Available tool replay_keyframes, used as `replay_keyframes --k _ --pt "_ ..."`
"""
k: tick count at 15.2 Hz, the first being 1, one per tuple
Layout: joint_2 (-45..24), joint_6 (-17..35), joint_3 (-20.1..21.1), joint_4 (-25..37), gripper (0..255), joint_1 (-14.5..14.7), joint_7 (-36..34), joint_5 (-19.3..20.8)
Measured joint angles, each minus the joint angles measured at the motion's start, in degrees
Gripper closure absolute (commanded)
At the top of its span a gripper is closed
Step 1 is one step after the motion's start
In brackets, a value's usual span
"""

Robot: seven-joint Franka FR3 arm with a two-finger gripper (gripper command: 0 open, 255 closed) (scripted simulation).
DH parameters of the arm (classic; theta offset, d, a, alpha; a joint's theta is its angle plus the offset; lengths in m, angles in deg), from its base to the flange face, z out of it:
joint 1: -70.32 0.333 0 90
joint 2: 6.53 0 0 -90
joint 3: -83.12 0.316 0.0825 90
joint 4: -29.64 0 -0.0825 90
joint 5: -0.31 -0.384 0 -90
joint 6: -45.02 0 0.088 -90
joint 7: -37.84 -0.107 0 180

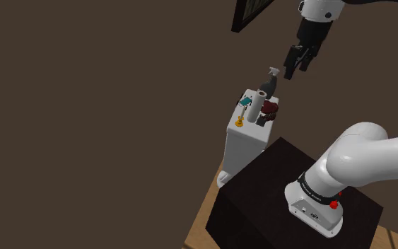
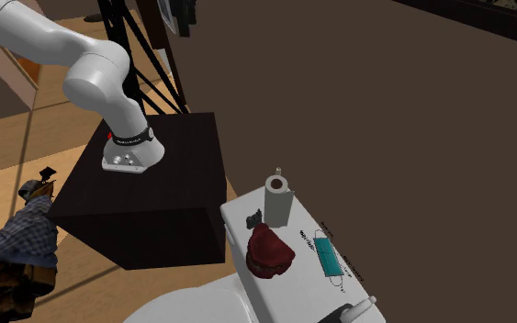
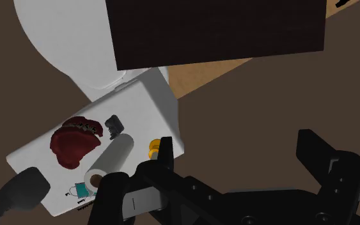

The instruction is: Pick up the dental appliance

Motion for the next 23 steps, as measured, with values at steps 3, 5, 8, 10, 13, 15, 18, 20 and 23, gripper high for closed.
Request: replay_keyframes --k 3,5,8,10,13,15,18,20,23 --pt "-1.01 2.12 -0.77 -1.21 0 -0.40 0.50 0.89" --pt "-2.55 4.83 -1.63 -2.48 0 -0.91 0.91 1.95" --pt "-5.22 9.96 -3.78 -5.01 0 -2.07 2.22 4.23" --pt "-7.86 13.45 -4.98 -5.86 0 -2.71 2.72 5.49" --pt "-11.93 18.50 -6.73 -6.77 0 -3.68 3.36 7.25" --pt "-14.86 21.93 -8.19 -7.18 0 -4.48 4.10 8.54" --pt "-19.95 26.50 -9.95 -6.53 0 -5.37 4.74 9.92" --pt "-23.16 30.03 -11.05 -6.79 0 -5.94 4.91 10.78" --pt "-29.46 34.89 -12.97 -5.14 0 -6.81 5.77 11.68"
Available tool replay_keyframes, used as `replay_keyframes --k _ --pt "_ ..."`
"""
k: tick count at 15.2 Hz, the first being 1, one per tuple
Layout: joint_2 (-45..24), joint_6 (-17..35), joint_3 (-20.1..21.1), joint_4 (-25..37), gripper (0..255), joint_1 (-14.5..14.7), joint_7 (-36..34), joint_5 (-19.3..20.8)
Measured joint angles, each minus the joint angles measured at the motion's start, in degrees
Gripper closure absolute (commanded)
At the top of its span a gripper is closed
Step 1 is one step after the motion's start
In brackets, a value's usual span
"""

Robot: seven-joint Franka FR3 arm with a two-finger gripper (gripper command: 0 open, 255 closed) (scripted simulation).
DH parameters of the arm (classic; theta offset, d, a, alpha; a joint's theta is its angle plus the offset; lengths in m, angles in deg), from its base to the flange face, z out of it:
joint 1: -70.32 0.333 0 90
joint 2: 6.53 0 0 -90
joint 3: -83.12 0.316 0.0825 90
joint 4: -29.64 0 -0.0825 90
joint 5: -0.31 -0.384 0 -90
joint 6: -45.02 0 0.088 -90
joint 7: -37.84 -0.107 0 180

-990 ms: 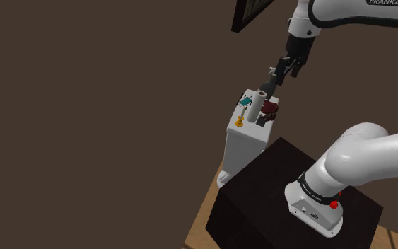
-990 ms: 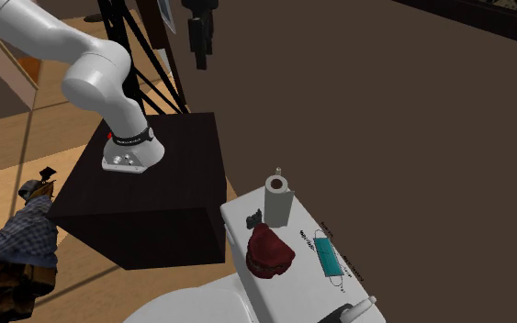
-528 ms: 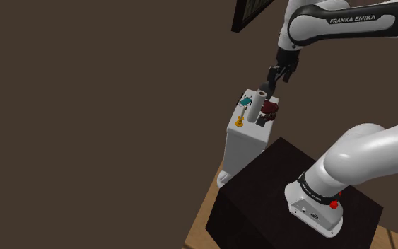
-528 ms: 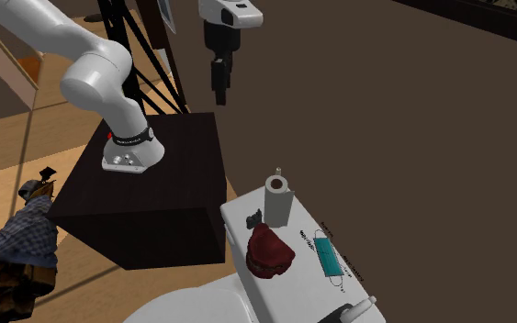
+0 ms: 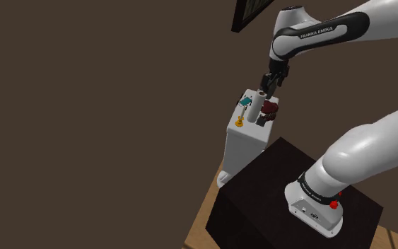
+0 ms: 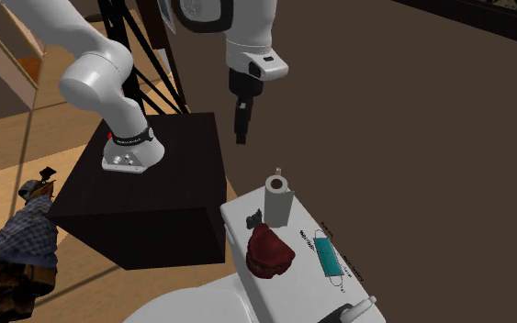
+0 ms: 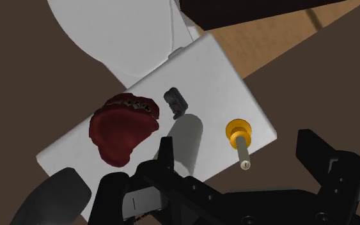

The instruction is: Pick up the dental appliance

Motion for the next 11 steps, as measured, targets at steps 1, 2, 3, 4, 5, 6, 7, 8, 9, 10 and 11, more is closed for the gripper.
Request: replay_keyframes --k 1,2,3,4,5,6,7,8,9,10,11 --pt "-2.22 1.47 -0.62 0.87 0 -0.27 0.36 0.15" --pt "-3.95 3.31 -1.16 0.77 0 -0.58 0.47 0.45" --pt "-6.28 4.61 -1.72 1.92 0 -0.82 0.86 0.42" --pt "-8.33 6.01 -2.40 2.68 0 -1.23 1.41 0.55" --pt "-10.20 7.29 -2.93 3.36 0 -1.57 1.77 0.60" --pt "-12.56 8.30 -3.29 4.78 0 -1.72 2.07 0.31" --pt "-14.58 9.47 -3.73 5.69 0 -2.04 2.47 0.18" --pt "-17.30 10.73 -4.03 7.21 0 -2.23 2.77 -0.28" --pt "-19.20 12.05 -4.55 7.88 0 -2.75 3.37 -0.37" --pt "-21.61 13.30 -4.81 9.09 0 -3.06 3.63 -0.78" --pt "-23.80 14.48 -5.23 10.21 0 -3.64 4.36 -1.14"
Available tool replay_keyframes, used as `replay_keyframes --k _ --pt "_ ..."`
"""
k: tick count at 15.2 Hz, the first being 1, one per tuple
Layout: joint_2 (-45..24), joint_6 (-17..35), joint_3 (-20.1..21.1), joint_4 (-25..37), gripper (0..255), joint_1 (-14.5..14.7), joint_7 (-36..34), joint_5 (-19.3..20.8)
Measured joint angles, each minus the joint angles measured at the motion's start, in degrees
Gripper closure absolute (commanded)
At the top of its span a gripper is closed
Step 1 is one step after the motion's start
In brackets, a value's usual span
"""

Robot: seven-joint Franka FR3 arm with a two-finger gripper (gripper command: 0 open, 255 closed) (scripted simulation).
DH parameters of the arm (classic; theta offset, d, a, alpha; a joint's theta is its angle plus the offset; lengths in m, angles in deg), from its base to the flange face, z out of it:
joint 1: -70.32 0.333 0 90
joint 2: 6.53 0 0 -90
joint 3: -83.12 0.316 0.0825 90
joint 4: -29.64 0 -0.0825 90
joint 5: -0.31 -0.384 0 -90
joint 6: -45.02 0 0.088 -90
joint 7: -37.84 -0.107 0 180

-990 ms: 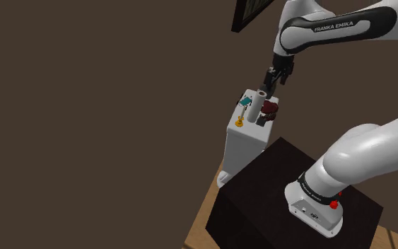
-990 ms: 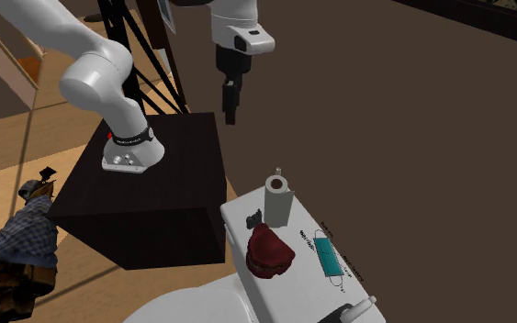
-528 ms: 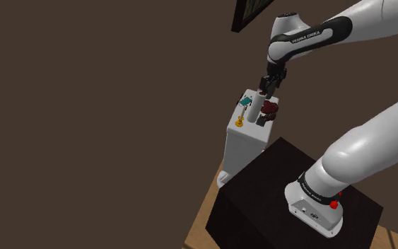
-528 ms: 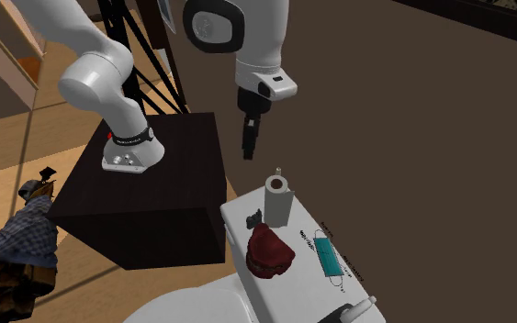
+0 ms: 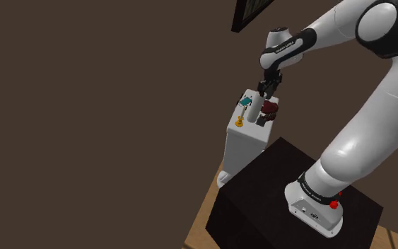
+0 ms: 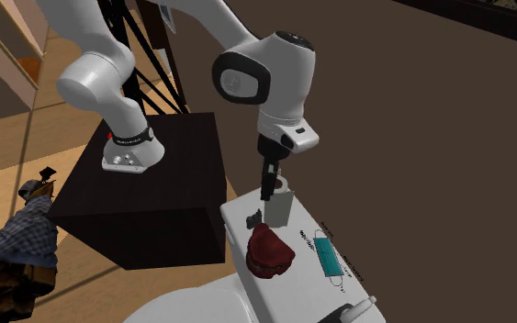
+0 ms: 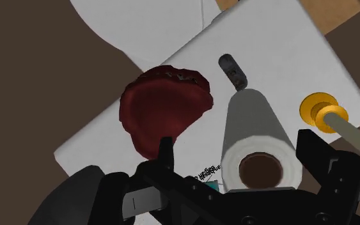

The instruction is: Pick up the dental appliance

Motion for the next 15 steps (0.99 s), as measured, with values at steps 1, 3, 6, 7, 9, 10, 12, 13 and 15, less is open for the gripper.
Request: replay_keyframes --k 1,3,6,7,9,10,12,13,15 --pt "-1.40 1.26 -0.24 1.32 0 -0.41 0.40 -0.31" --pt "-3.65 3.05 -0.68 4.18 0 -1.41 1.42 -1.18" --pt "-7.66 5.74 -0.84 8.70 0 -2.54 1.88 -2.42" --pt "-9.74 7.75 -0.80 10.77 0 -3.24 2.30 -3.20" --pt "-16.00 15.55 -0.99 13.81 0 -5.06 4.10 -4.34" --pt "-18.97 13.61 -1.03 15.05 0 -5.83 4.74 -4.83" --pt "-24.06 8.76 -0.88 18.28 0 -6.68 4.78 -5.53" --pt "-26.01 7.77 -0.65 20.09 0 -7.26 5.08 -6.02" --pt "-28.60 7.84 -0.24 21.75 0 -7.97 5.28 -6.61"
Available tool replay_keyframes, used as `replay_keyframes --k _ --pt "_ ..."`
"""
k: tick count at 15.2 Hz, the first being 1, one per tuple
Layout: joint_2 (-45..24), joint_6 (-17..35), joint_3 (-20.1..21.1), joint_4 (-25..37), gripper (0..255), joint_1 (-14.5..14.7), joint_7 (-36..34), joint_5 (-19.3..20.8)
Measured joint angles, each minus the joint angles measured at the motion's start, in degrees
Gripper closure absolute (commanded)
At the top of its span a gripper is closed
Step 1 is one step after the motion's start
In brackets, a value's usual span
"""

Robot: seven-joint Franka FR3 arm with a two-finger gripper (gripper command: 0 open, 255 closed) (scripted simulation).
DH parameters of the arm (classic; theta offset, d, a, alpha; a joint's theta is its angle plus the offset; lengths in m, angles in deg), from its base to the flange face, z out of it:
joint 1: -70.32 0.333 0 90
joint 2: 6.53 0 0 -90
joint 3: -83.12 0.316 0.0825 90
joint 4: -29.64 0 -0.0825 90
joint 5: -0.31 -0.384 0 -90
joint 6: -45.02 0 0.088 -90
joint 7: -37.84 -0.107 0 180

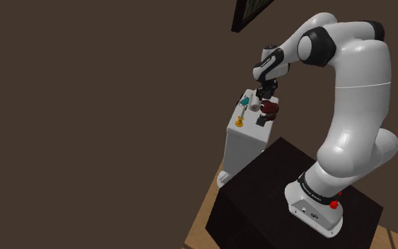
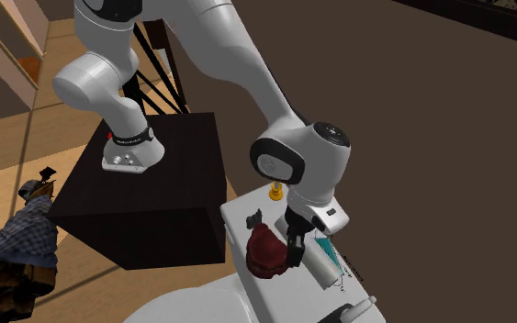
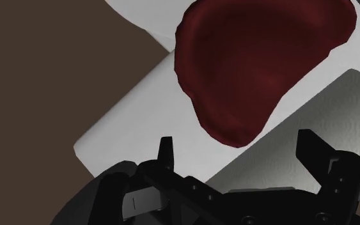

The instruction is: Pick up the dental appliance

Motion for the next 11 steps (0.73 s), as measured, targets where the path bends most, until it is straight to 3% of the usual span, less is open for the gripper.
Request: replay_keyframes --k 6,7,11 --pt "-3.21 2.21 0.00 0.03 0 -0.93 -0.26 -0.33" --pt "-3.39 2.31 0.05 0.10 255 -0.94 -0.30 -0.37" --pt "-3.54 2.77 0.43 0.41 255 -0.65 -0.43 -0.50"
